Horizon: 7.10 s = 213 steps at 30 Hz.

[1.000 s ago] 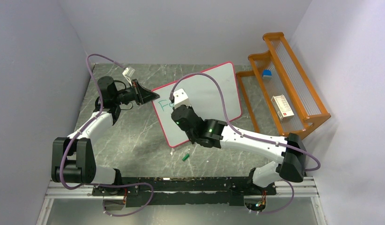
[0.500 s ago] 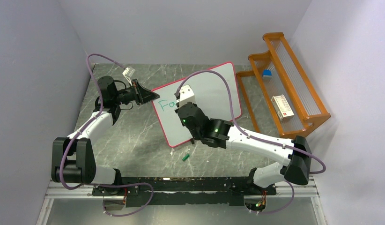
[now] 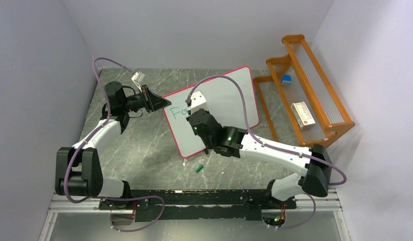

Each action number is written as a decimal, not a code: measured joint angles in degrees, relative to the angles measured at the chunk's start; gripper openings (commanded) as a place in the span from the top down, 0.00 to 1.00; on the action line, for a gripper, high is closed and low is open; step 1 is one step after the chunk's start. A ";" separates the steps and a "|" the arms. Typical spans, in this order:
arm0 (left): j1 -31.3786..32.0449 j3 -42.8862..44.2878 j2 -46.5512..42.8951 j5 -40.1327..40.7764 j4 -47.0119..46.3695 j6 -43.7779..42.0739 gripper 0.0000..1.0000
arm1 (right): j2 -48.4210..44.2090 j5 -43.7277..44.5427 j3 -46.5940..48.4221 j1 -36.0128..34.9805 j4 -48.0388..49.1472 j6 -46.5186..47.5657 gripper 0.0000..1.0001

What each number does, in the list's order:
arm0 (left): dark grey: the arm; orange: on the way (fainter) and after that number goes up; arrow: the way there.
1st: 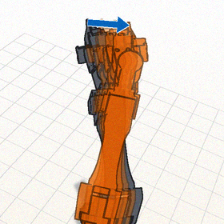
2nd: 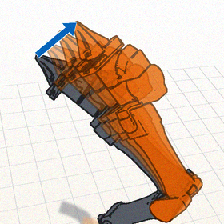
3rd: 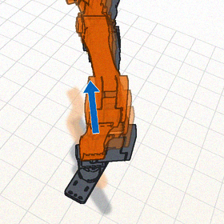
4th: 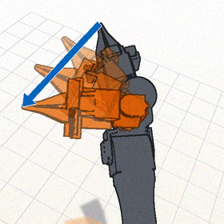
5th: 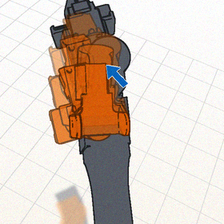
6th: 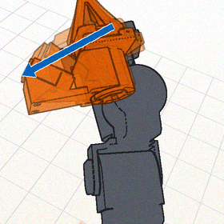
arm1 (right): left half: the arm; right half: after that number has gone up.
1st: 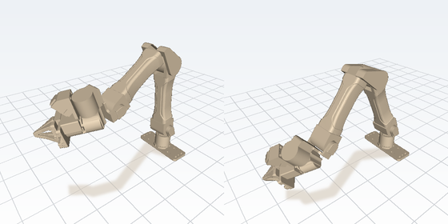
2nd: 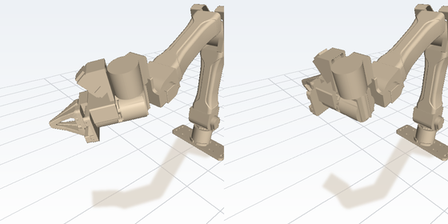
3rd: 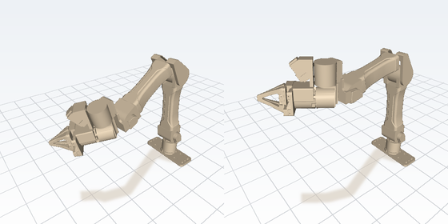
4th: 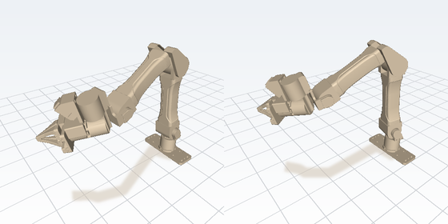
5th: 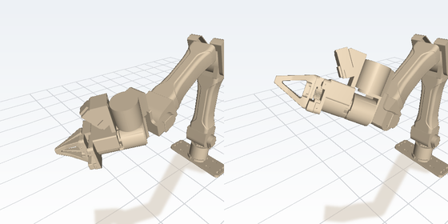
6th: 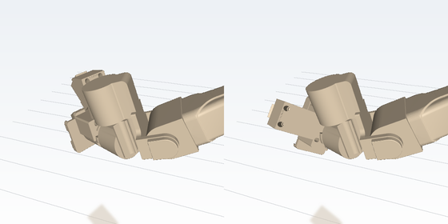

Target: Write a sentence on the whiteboard

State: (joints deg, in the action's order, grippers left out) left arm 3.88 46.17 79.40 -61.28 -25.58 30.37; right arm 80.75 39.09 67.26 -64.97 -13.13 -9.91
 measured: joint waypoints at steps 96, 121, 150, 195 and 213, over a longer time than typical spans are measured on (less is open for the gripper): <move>0.00 0.28 0.00 0.11 1.01 -0.61 0.95 | -0.15 -2.51 -0.20 1.16 -3.52 -3.34 1.00; 0.00 0.28 0.00 0.02 1.01 -0.61 0.95 | 0.13 -2.21 -0.33 1.27 1.86 -1.18 1.00; 0.02 0.28 0.00 0.07 1.03 -0.66 0.95 | -2.58 -2.34 -1.18 1.57 1.97 -1.25 1.00; 0.02 0.28 0.00 0.24 1.09 -0.70 0.95 | -1.95 -4.20 -2.91 3.91 1.25 -2.05 1.00; 0.02 0.28 0.00 0.46 1.44 -0.83 0.95 | -2.25 -3.10 -3.02 5.05 1.25 -2.21 1.00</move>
State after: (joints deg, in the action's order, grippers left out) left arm 3.90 46.46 79.40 -60.82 -24.14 29.54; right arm 78.50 35.99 64.25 -59.92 -11.88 -12.12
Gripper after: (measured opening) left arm 0.085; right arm 0.120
